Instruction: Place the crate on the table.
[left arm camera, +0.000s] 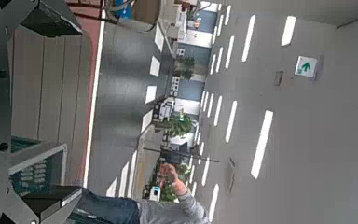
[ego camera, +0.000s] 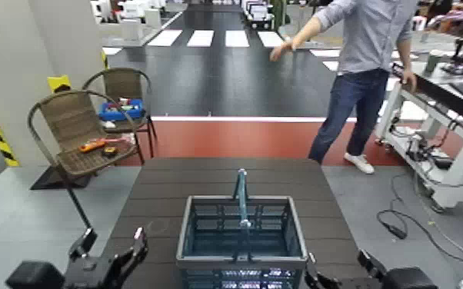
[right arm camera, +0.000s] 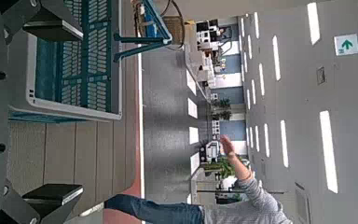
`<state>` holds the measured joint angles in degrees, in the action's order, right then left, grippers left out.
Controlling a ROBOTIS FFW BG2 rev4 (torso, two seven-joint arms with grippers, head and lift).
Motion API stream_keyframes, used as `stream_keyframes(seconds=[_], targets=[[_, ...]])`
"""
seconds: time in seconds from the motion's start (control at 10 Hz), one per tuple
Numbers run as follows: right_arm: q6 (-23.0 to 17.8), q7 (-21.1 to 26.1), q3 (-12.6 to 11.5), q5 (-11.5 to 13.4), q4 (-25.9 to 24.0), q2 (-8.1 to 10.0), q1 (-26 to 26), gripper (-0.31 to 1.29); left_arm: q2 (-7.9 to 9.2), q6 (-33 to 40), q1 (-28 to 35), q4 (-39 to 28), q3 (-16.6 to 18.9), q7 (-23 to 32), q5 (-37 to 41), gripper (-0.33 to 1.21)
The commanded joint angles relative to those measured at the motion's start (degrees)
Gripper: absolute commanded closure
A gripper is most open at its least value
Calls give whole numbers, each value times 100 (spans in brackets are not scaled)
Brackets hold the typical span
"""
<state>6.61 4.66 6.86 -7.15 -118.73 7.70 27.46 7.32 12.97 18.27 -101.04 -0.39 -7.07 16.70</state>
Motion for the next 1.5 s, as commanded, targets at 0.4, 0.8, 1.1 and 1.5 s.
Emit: stream_keyframes(seconds=[0.4,0.8,1.1,1.5], targets=[[-46,0,-9,-14,34,-6,14,15,-143,311,546,-30,-13,-22,-773,10],[-55,0,-9,-14,34,-32,31,15,-125,311,564,-30,-22,-31,-835,10],[-55,0,-9,-14,43,-41,31,15,-125,320,555,-21,-40,-31,-835,10],[-55,0,-9,-14,51,-58,49,15,-134,320,538,-21,-4,-31,-808,10]])
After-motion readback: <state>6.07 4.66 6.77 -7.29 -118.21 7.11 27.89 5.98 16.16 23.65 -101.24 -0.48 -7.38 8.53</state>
